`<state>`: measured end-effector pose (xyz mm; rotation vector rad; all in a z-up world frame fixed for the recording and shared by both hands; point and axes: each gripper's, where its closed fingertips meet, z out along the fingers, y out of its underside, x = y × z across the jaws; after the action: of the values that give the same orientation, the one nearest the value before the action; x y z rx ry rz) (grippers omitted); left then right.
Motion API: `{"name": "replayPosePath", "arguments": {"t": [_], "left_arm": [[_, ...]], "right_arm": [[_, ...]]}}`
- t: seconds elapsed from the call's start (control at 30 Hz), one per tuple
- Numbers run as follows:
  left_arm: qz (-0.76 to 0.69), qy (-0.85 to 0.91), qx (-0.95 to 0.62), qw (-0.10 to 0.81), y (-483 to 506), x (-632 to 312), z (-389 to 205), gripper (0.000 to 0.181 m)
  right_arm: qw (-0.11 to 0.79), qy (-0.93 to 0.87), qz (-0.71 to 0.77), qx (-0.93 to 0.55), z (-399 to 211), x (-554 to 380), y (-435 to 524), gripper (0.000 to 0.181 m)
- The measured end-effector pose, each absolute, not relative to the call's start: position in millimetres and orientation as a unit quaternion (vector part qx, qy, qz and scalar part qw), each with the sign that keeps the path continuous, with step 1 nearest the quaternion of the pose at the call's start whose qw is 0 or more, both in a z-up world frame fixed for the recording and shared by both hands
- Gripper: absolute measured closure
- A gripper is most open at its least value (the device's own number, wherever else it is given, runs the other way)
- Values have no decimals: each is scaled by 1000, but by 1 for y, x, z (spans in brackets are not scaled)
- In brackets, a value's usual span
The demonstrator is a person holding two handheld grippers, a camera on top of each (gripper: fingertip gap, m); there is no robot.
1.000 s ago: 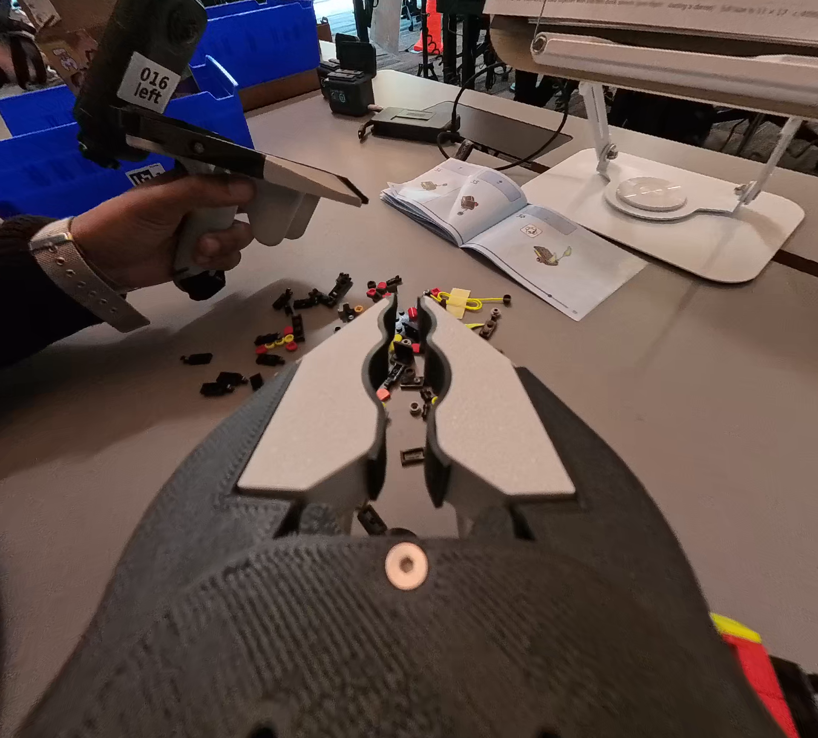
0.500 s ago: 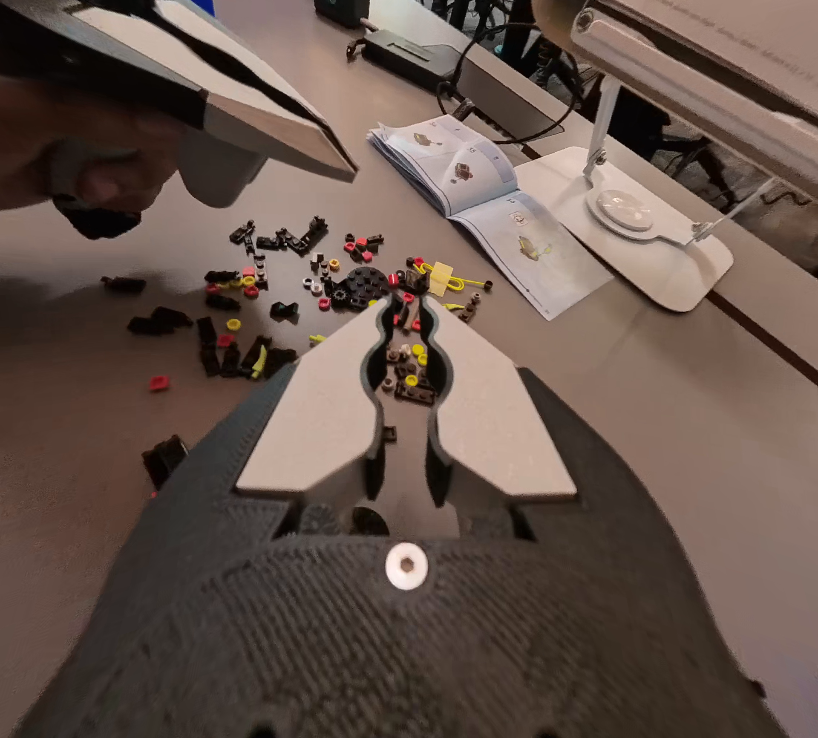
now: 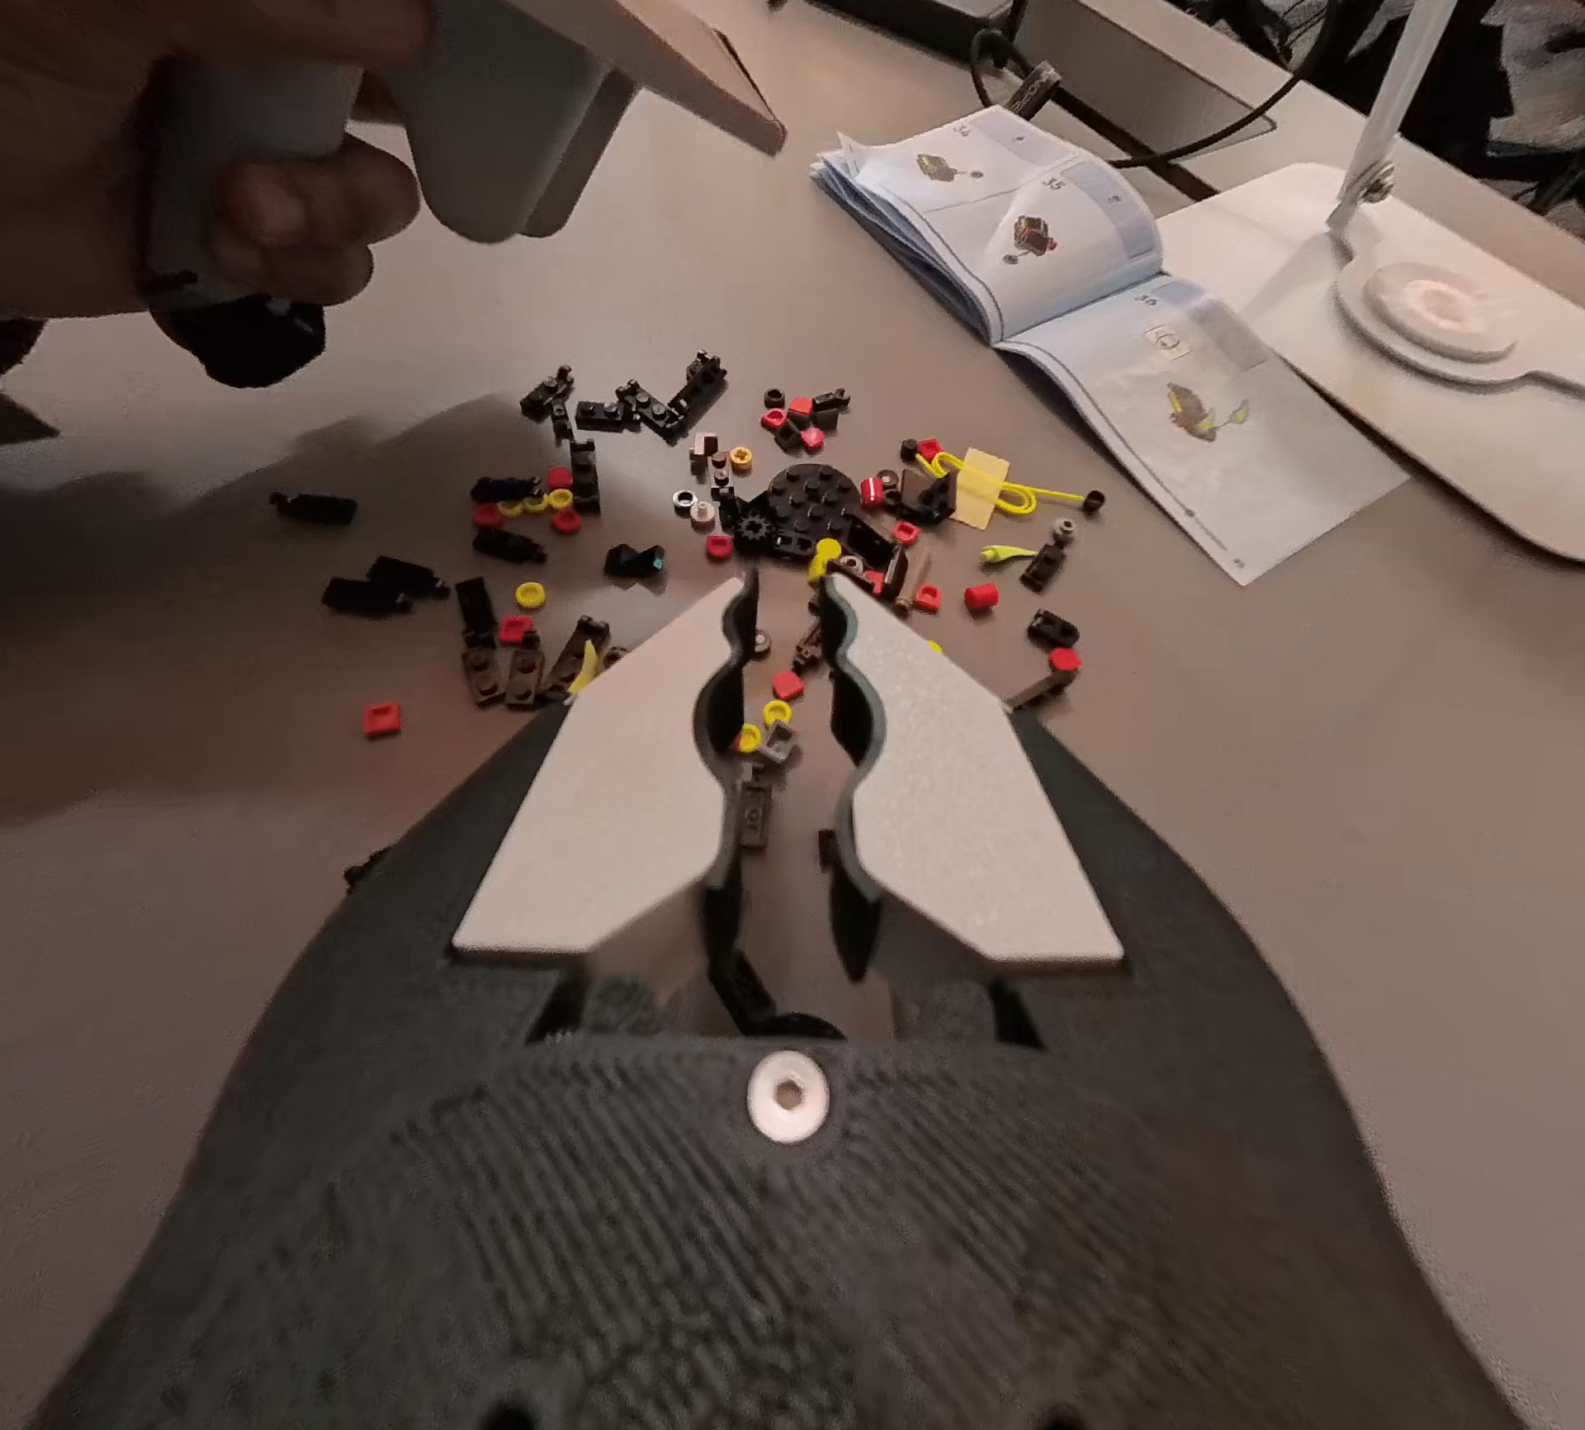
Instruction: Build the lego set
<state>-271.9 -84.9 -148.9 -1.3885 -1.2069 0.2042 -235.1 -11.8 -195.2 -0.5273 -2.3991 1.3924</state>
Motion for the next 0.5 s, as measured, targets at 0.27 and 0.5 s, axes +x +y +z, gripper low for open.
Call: {"name": "replayPosePath", "arguments": {"t": [0.27, 0.5], "left_arm": [[117, -541, -590, 588, -94, -278, -151, 146], [121, -549, -573, 596, -99, -280, -148, 139]], "right_arm": [[141, -831, 498, -206, -195, -237, -10, 169], [118, -815, 522, -223, -188, -237, -10, 169]]}}
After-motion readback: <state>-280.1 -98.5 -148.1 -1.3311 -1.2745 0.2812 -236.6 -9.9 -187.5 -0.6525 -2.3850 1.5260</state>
